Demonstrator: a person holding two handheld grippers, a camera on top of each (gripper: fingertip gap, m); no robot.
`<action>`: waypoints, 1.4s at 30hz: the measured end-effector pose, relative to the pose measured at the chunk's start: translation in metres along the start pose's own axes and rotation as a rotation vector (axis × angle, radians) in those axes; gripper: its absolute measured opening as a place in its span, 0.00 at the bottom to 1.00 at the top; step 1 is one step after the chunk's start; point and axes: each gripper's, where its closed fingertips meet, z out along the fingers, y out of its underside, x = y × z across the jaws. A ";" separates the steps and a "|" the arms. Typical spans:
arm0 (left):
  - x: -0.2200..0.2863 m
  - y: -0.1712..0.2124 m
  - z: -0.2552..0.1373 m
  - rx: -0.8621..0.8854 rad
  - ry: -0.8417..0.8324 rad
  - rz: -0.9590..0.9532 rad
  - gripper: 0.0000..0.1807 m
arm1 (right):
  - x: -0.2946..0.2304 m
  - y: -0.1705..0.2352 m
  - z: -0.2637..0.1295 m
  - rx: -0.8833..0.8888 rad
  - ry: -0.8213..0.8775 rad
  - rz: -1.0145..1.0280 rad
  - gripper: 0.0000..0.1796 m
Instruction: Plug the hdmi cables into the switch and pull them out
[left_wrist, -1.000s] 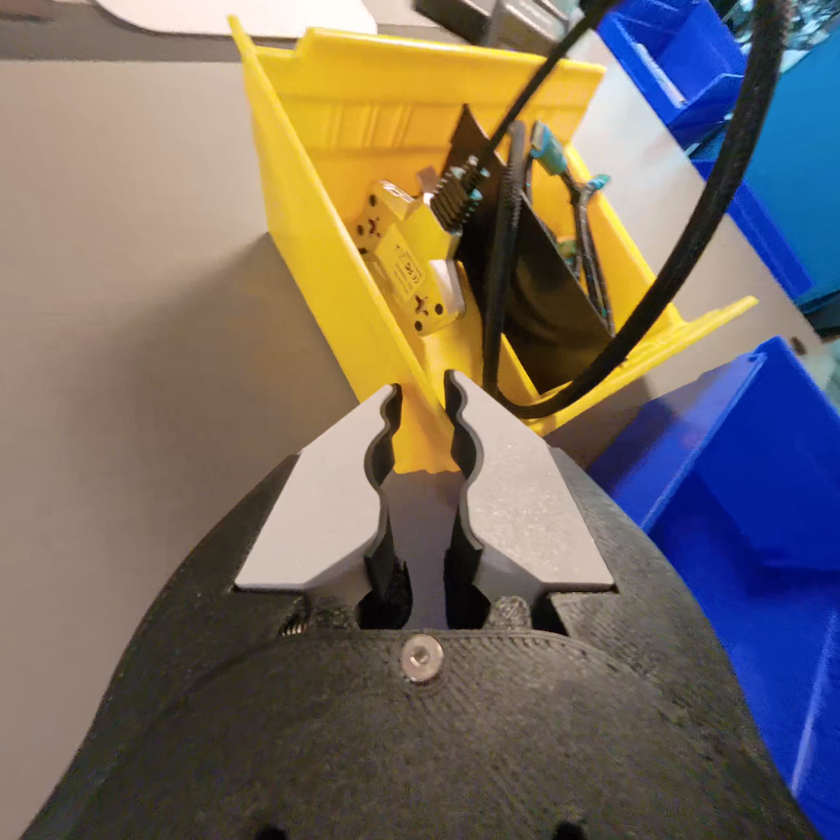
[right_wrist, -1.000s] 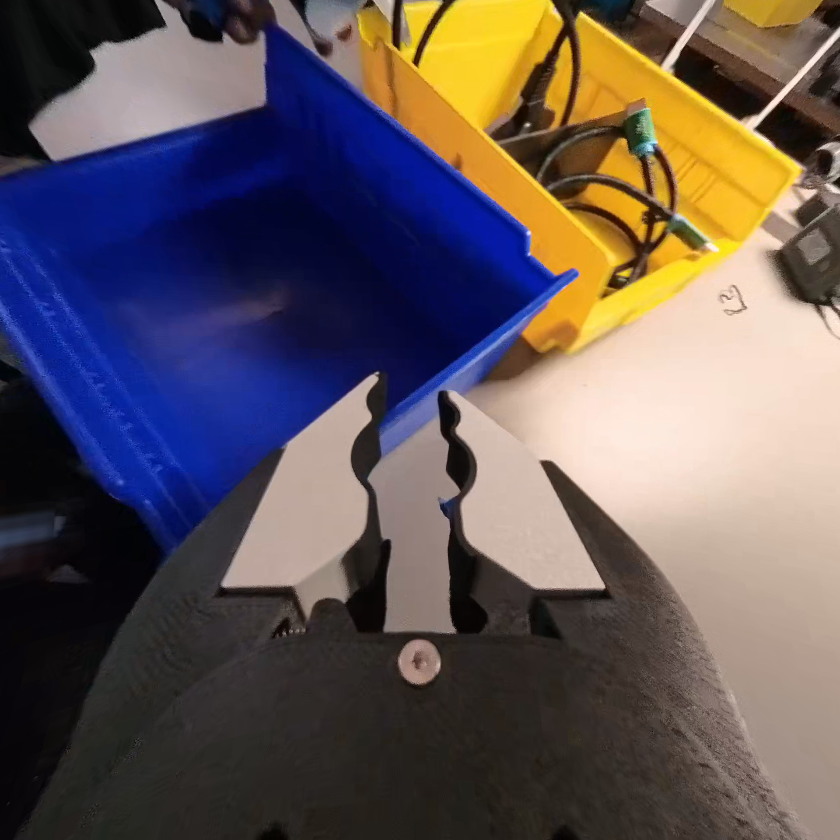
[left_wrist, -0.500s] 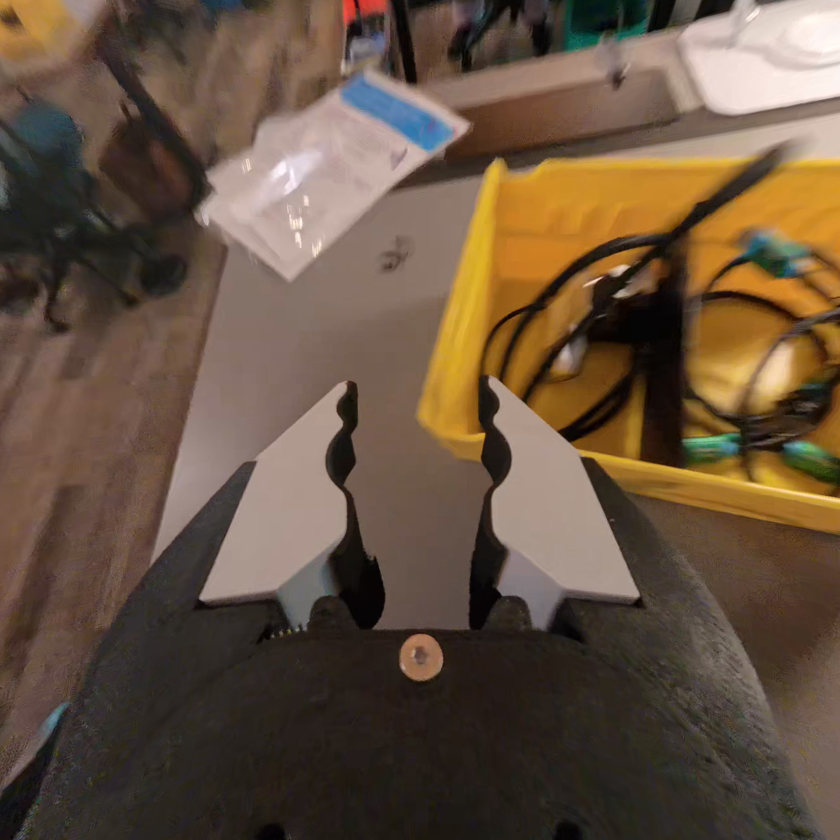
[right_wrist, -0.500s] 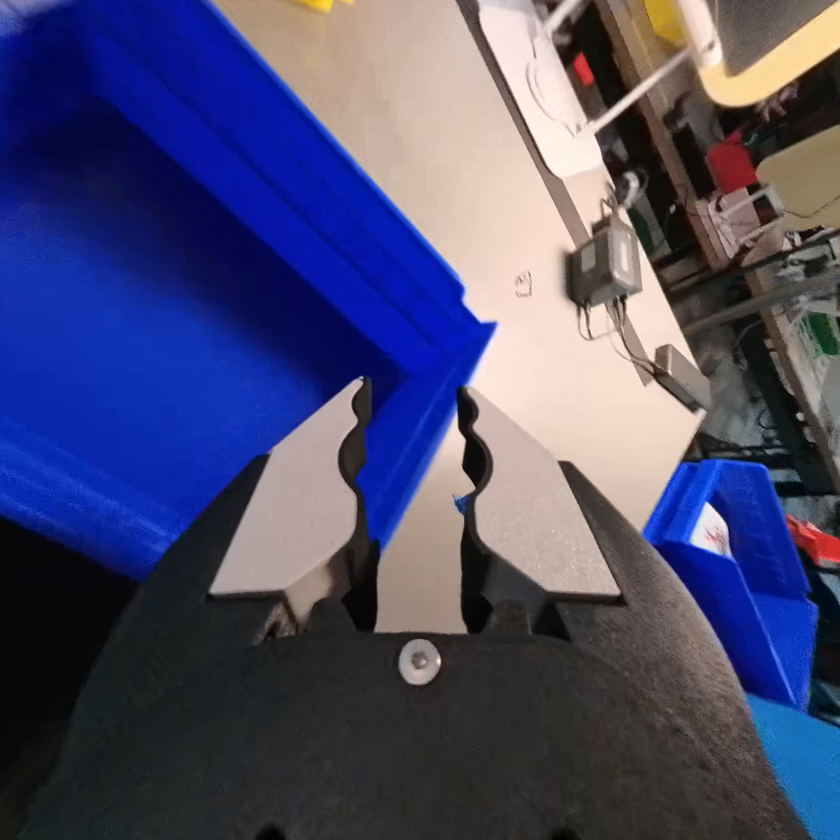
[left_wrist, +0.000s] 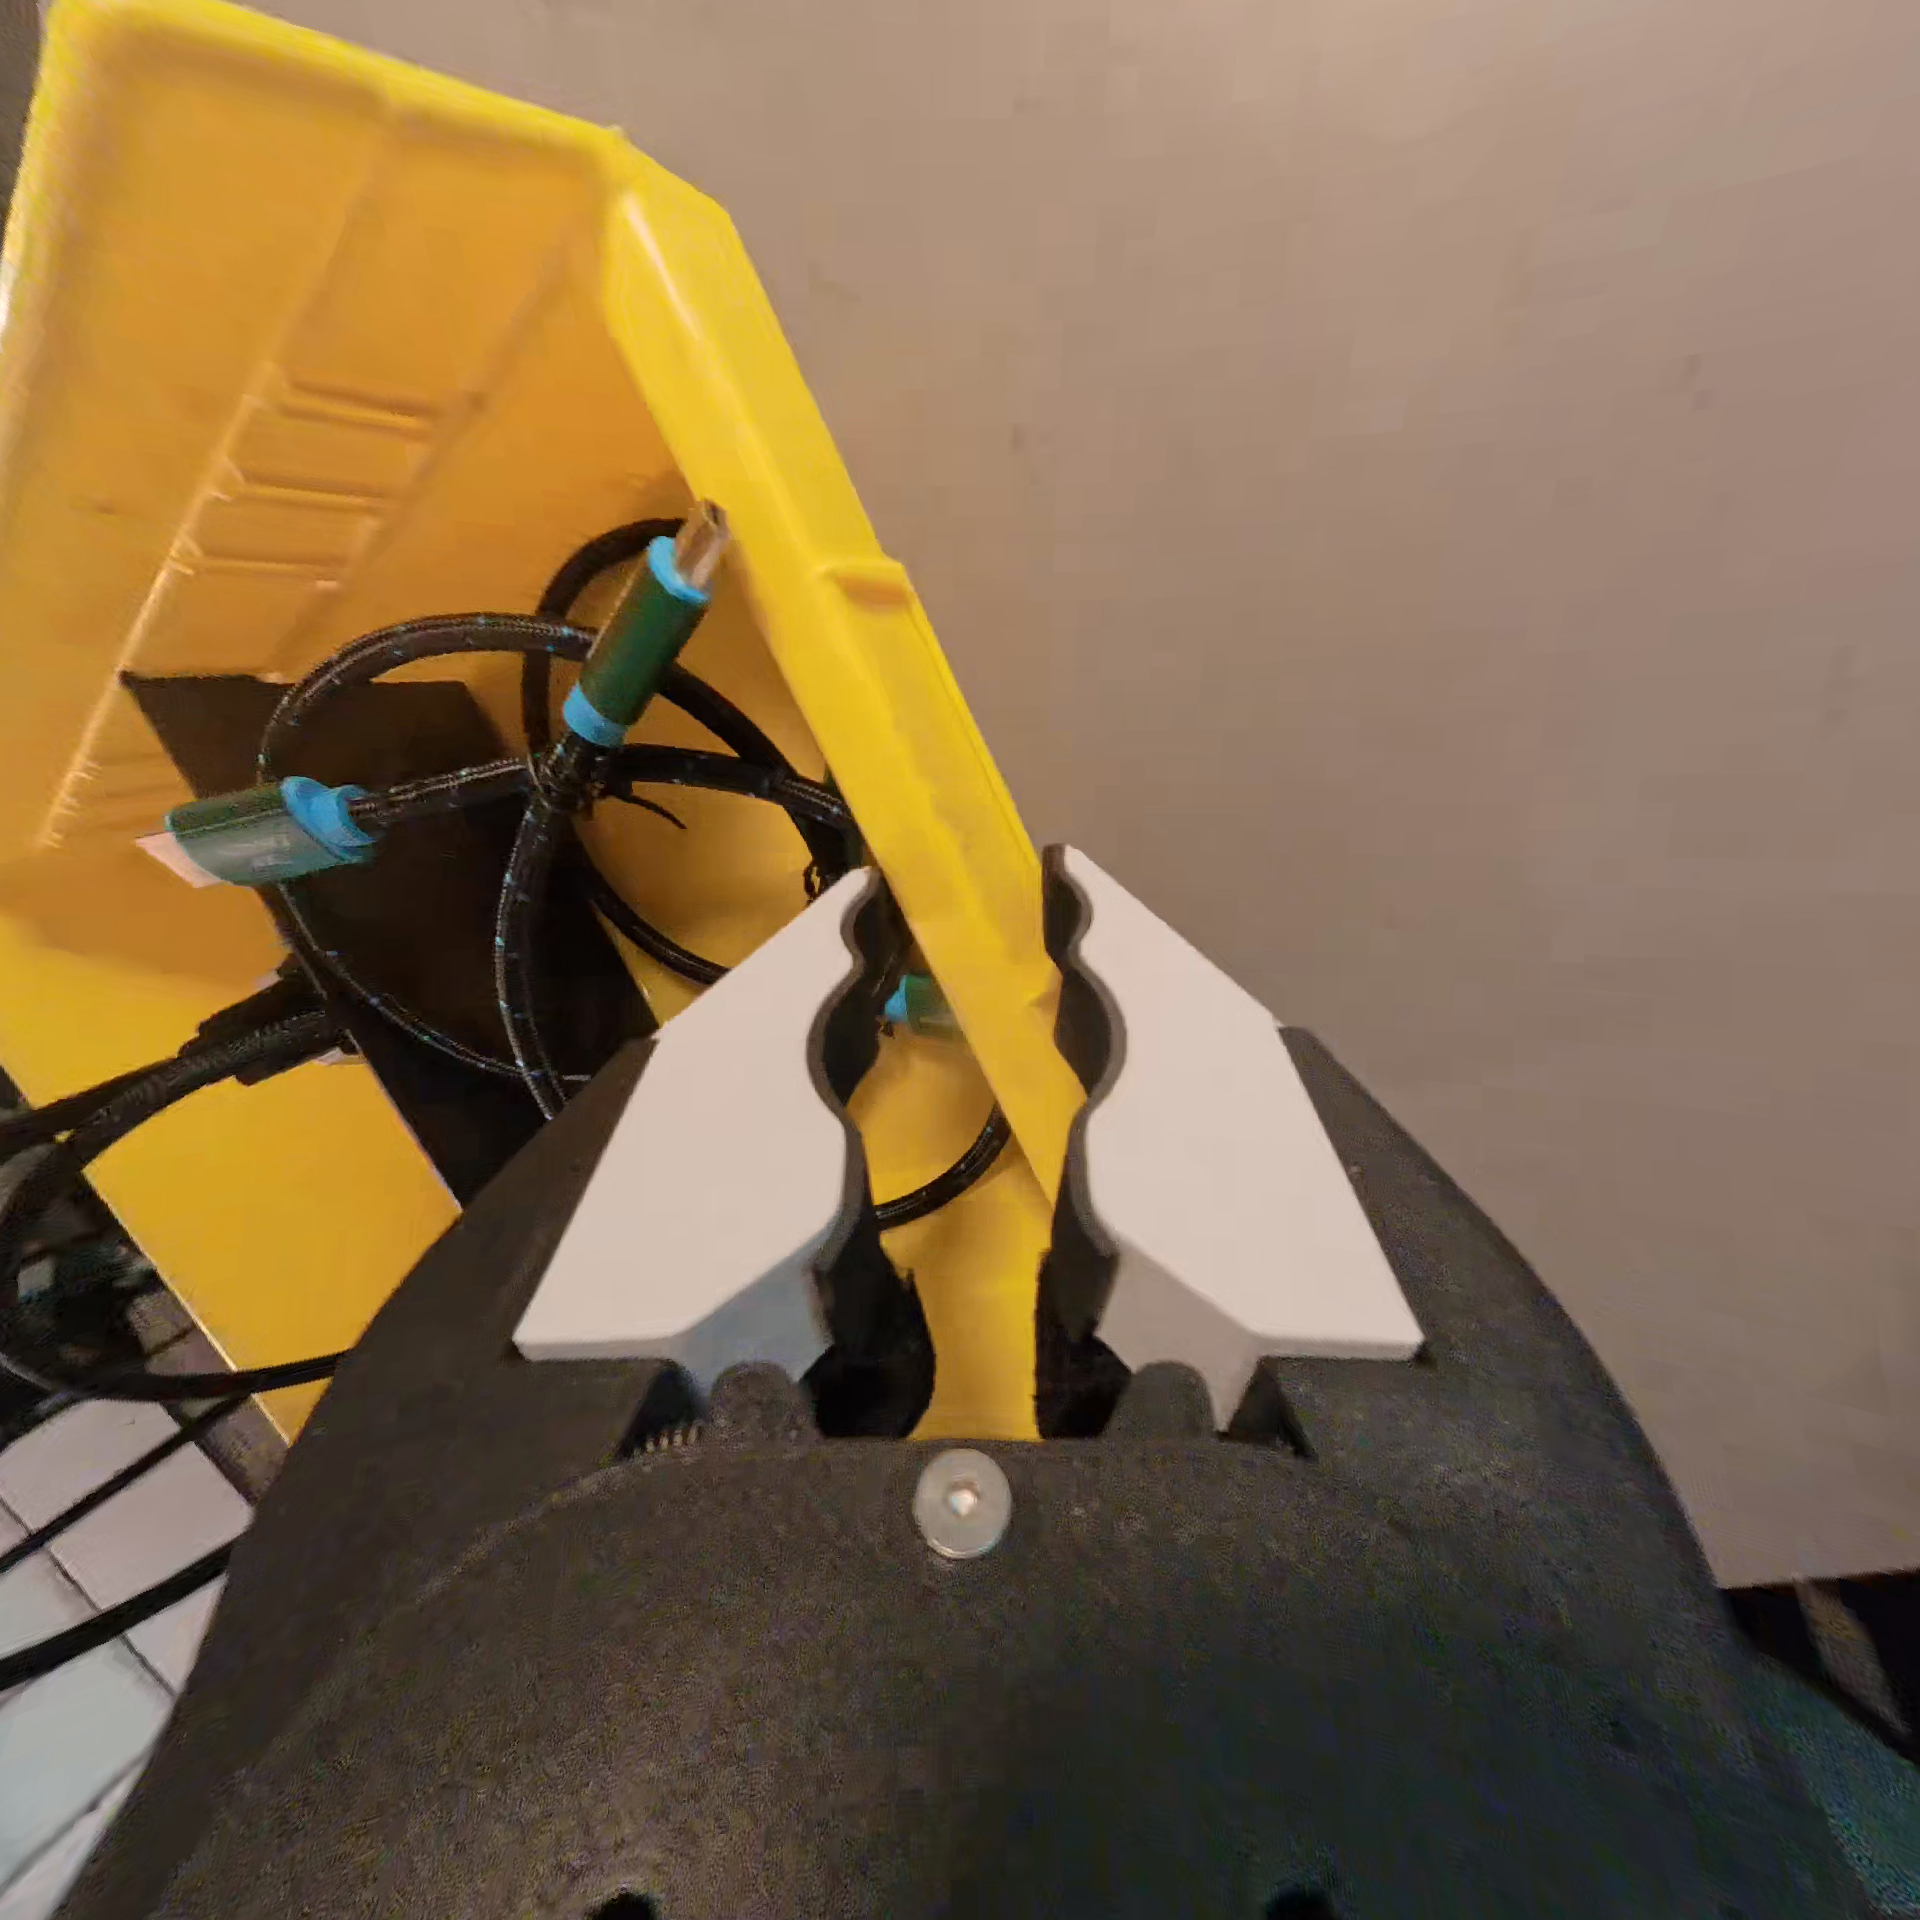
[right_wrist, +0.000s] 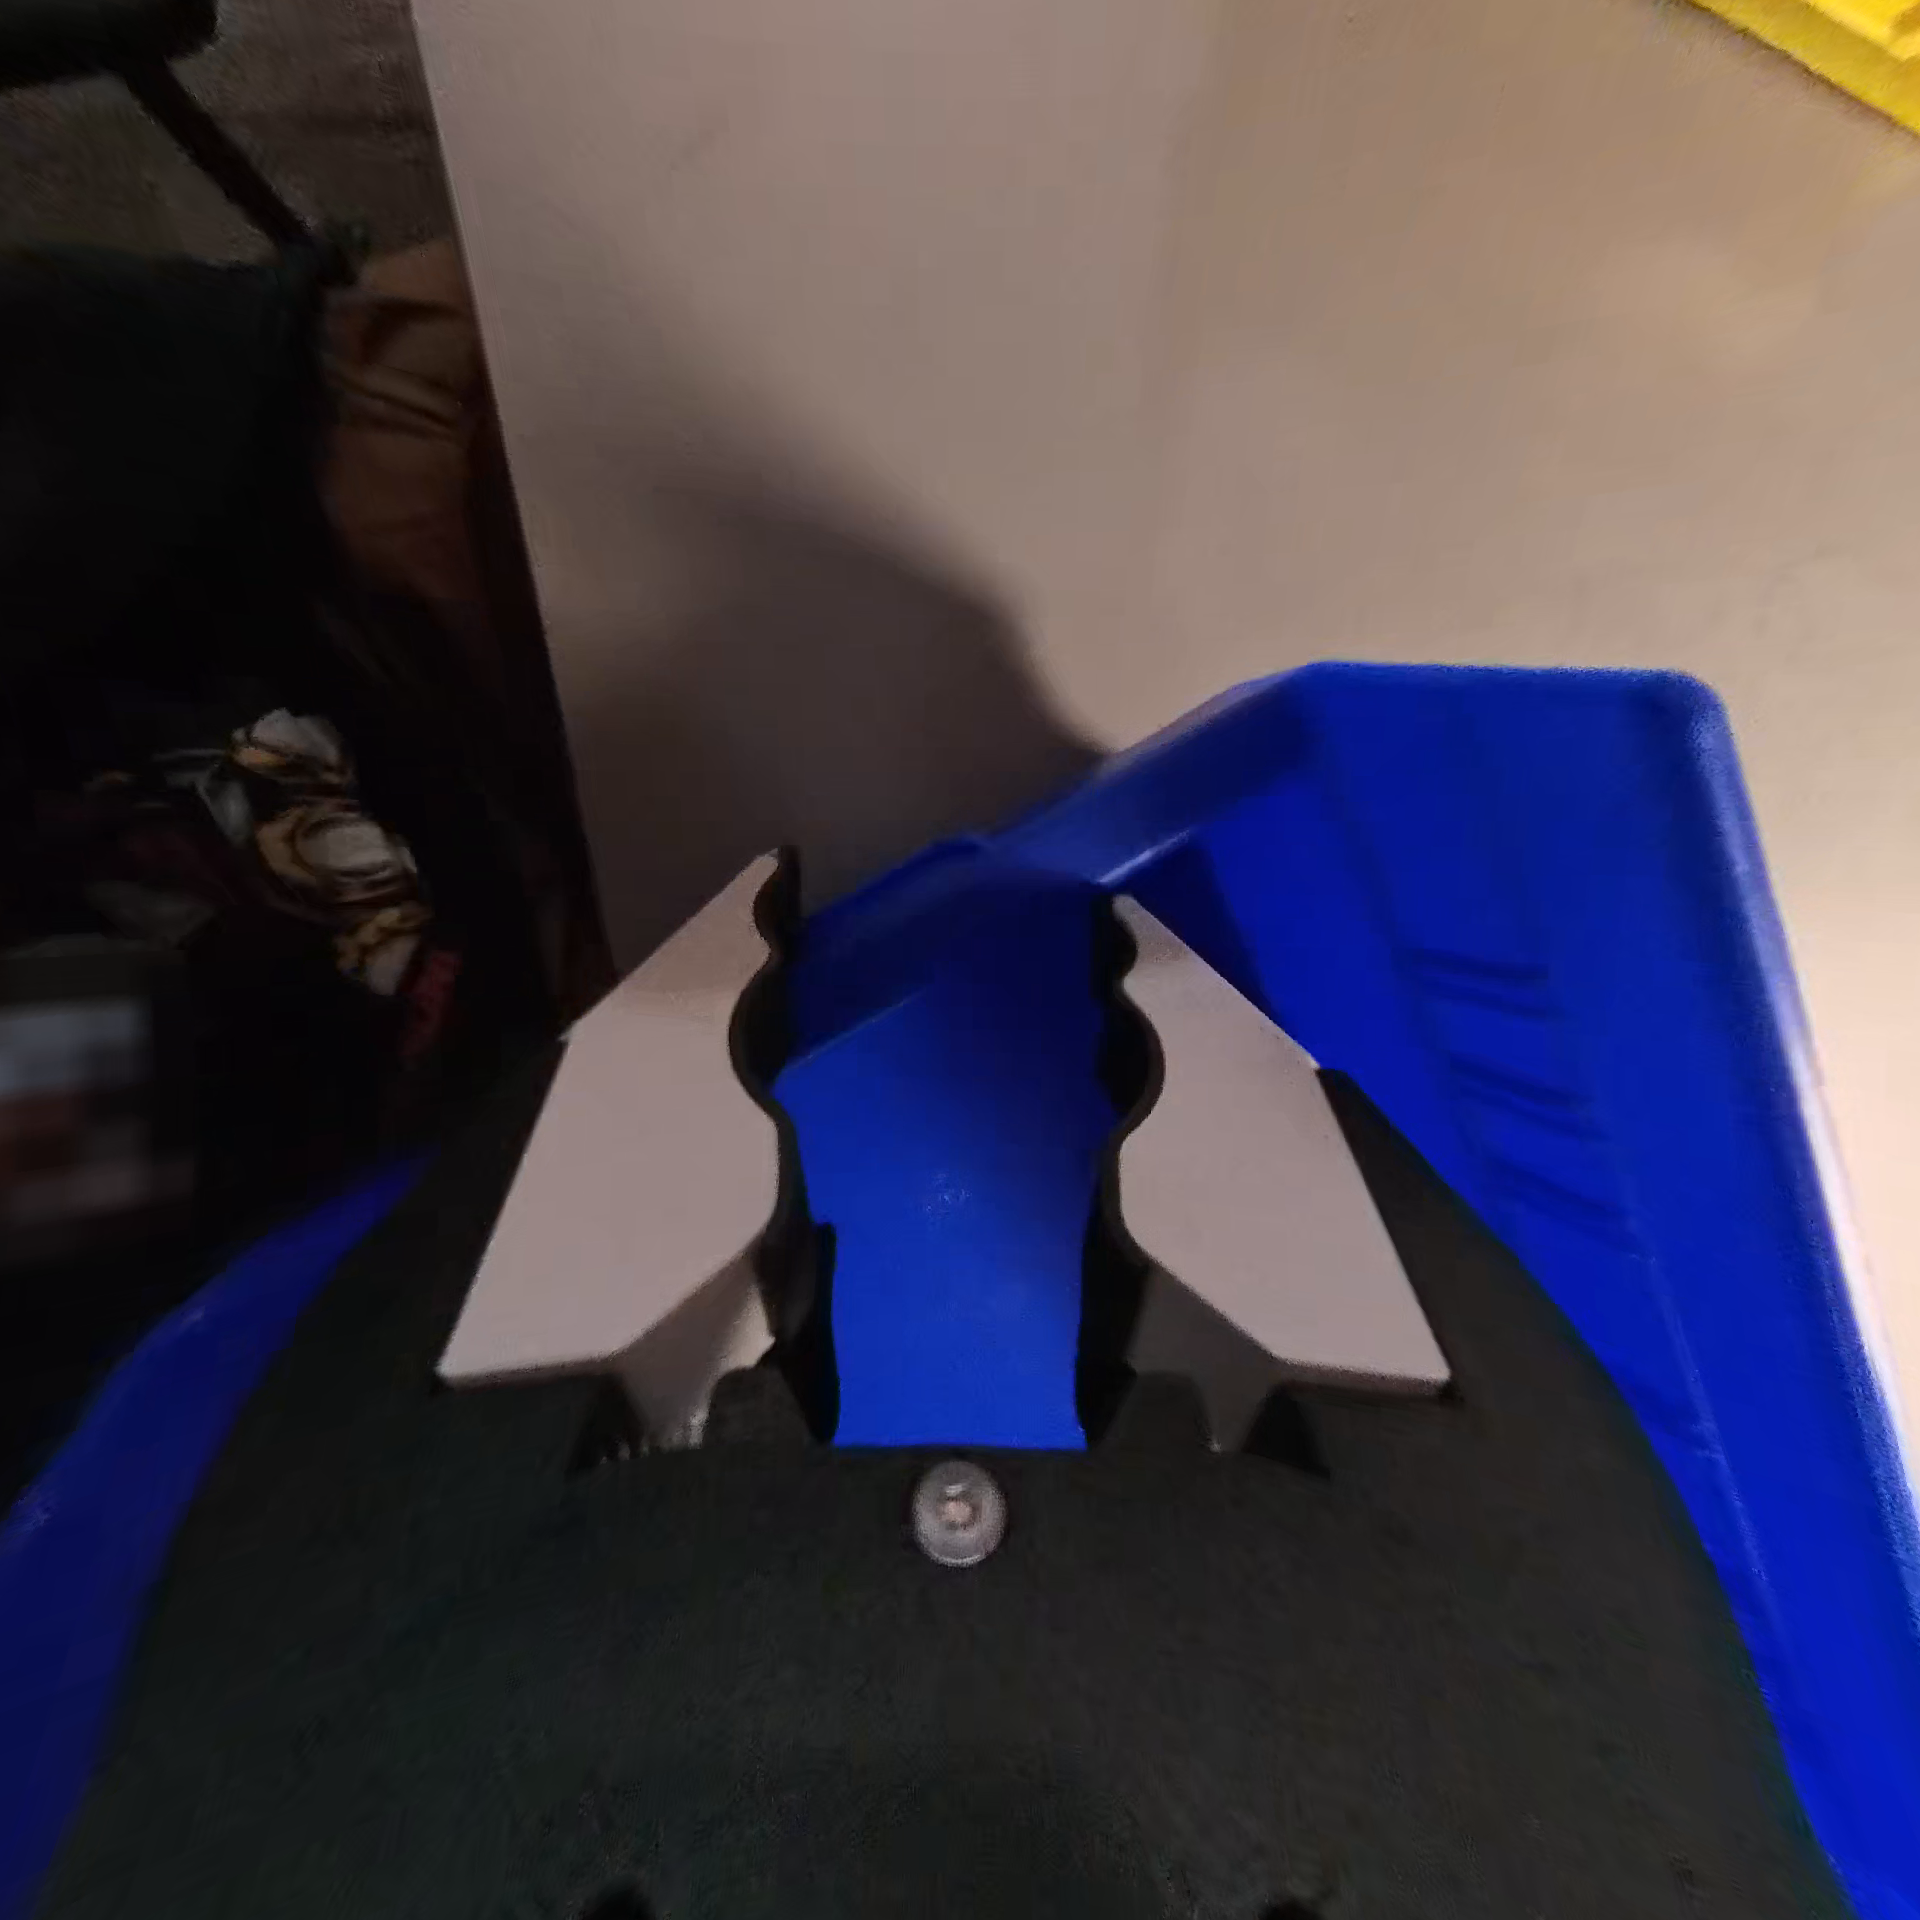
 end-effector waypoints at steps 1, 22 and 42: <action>0.003 0.010 -0.003 0.007 0.007 0.017 0.17 | -0.003 0.009 -0.004 -0.006 -0.011 -0.039 0.33; -0.031 0.115 -0.035 0.622 -0.363 -0.743 0.12 | 0.059 0.159 -0.100 0.355 0.970 0.742 0.29; -0.087 0.181 -0.020 0.652 -0.374 -0.888 0.03 | 0.132 0.241 -0.128 0.250 1.175 0.731 0.04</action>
